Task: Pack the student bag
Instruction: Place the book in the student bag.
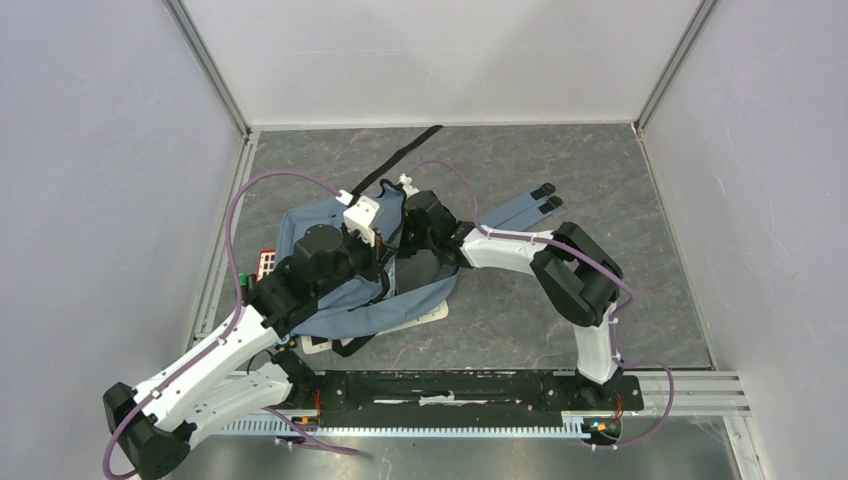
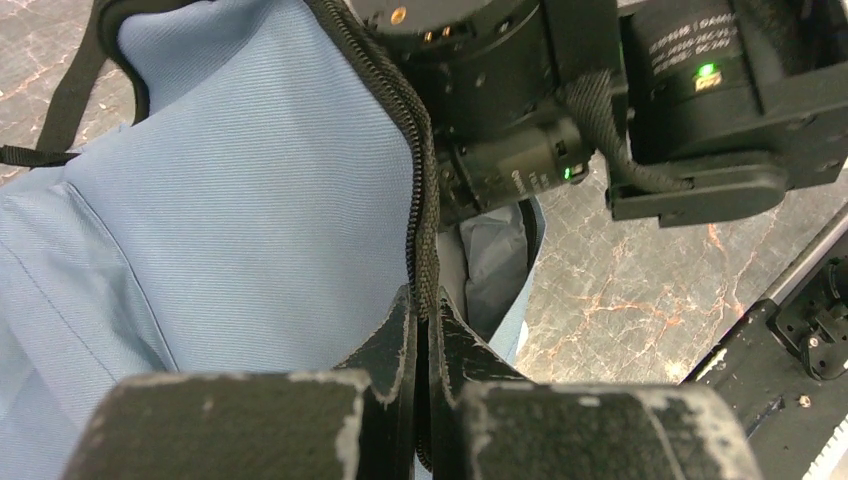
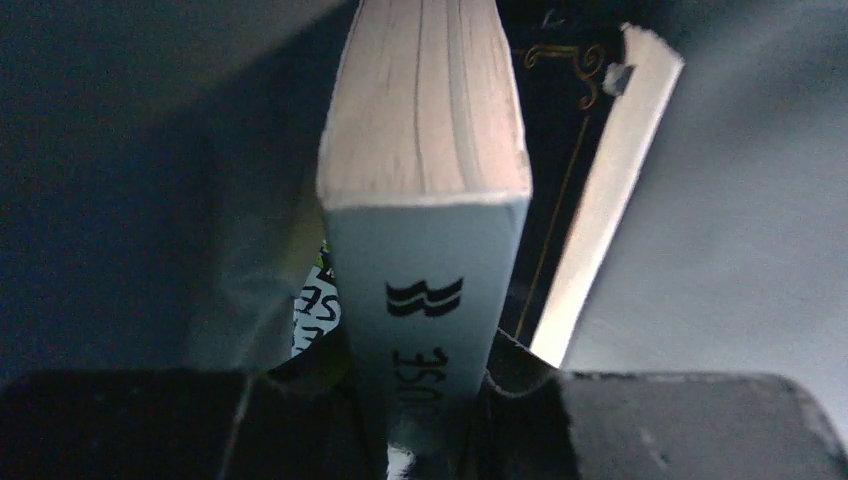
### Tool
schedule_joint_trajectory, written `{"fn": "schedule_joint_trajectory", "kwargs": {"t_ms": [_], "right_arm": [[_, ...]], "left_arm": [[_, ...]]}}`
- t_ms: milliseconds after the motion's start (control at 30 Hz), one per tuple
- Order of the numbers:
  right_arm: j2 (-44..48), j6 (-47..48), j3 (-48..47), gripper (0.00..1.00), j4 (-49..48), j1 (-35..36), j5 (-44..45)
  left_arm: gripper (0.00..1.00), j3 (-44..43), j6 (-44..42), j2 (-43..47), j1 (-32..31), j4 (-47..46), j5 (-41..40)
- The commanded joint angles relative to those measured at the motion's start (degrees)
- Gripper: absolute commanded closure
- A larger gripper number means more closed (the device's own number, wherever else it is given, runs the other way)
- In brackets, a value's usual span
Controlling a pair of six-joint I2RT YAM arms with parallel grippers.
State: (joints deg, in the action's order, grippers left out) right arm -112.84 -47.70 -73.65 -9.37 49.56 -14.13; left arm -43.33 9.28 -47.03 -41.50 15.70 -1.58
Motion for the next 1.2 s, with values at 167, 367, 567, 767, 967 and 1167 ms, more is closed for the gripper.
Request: {"fn": "schedule_joint_trajectory", "kwargs": {"t_ms": [167,367,567,767,967,1167], "right_arm": [[2.92,1.29,7.34,0.53,-7.04,2.39,-0.08],[10.33,4.01,14.27,0.30,-7.17,1.28,3.18],[13.74,4.64,17.75,0.27,-6.79,1.27,6.40],[15.63,5.15,20.13,0.26,-5.59,1.07,11.54],[16.83,5.32,21.34,0.45,-8.52,0.74,11.61],[10.51,5.27,14.93,0.59,-12.67,0.80,1.39]], "left_arm": [[0.98,-1.87,-0.41,0.26,0.45,-0.75,-6.07],[0.98,-1.76,-0.14,1.23,0.45,-0.15,-8.11],[0.98,-1.76,-0.05,1.76,0.52,0.29,-8.62],[0.98,-1.68,-0.05,2.33,0.54,0.56,-8.96],[0.98,-1.76,-0.05,2.10,0.54,0.81,-8.73],[0.98,-1.76,0.04,1.76,0.54,0.73,-8.00]]}}
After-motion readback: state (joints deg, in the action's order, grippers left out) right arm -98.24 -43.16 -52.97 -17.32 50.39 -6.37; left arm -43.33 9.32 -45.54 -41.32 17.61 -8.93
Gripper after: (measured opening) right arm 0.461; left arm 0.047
